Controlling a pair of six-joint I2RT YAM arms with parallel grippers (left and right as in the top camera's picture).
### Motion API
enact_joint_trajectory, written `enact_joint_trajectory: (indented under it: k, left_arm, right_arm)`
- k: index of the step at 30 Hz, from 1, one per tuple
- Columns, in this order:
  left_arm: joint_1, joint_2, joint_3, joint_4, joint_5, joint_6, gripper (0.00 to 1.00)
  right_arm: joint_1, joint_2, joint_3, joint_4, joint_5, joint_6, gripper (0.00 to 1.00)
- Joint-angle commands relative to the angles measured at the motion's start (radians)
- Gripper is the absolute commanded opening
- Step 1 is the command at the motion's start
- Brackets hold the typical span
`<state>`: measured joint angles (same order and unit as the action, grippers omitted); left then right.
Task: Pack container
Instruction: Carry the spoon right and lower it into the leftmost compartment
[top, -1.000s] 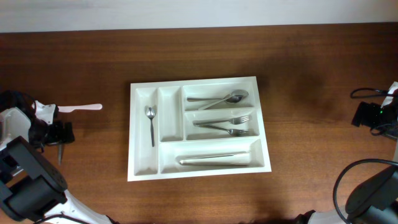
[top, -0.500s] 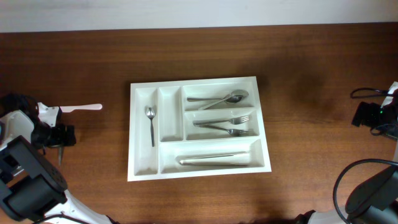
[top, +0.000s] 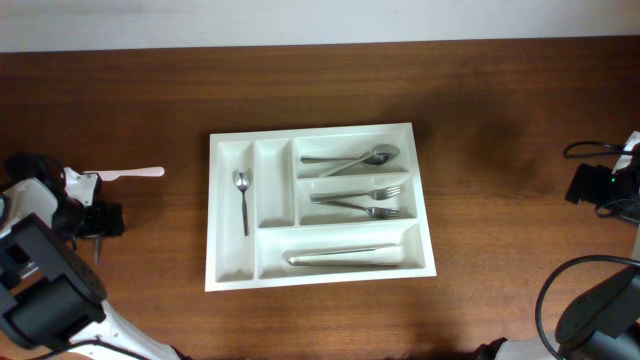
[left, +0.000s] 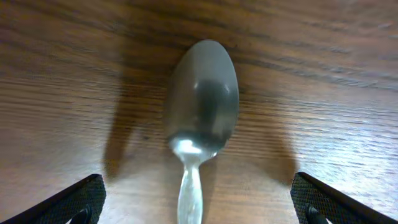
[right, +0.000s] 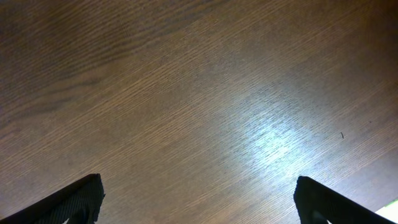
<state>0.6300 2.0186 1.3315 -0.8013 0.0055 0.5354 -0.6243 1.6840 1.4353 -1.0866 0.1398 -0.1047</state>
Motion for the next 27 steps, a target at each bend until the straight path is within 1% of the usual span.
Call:
enact_joint_trajectory:
  k: [1,7,9,10,12,13,15,18,25,27]
  left_arm:
    - [0.003,0.029,-0.01,0.006,-0.008,0.019,0.97]
    - [0.003,0.029,-0.01,0.024,-0.009,0.019,0.97]
    - [0.003,0.029,-0.01,0.024,-0.009,0.019,0.93]
    - [0.003,0.029,-0.01,0.024,-0.009,0.019,0.89]
    - [0.003,0.029,-0.01,0.024,-0.009,0.019,0.7]
    - [0.003,0.029,-0.01,0.024,-0.009,0.019,0.64]
    - [0.003,0.029,-0.01,0.024,-0.009,0.019,0.47]
    - [0.003,0.029,-0.01,0.024,-0.009,0.018,0.28]
    - [0.003,0.029,-0.009,0.024,-0.009,0.011,0.07]
    - [0.003,0.029,-0.008,0.024,-0.009,0.011,0.04]
  right_arm:
    - [-0.005,-0.007,-0.002,0.003,-0.001,0.009,0.99]
    - [-0.005,-0.007,-0.002,0.003,-0.001,0.009,0.99]
    - [-0.005,-0.007,-0.002,0.003,-0.001,0.009,0.99]
    - [-0.005,-0.007,-0.002,0.003,-0.001,0.009,0.99]
    - [-0.005,-0.007,-0.002,0.003,-0.001,0.009,0.99]
    - [-0.005,-0.007,-0.002,0.003,-0.001,0.009,0.99]
    - [-0.005,-0.007,-0.002,0.003,-0.001,0.009,0.99]
    - [-0.005,-0.007,-0.002,0.003,-0.001,0.009,0.99]
    - [-0.005,-0.007,-0.002,0.003,-0.001,0.009,0.99]
    - [-0.005,-0.007,-0.002,0.003,-0.001,0.009,0.99]
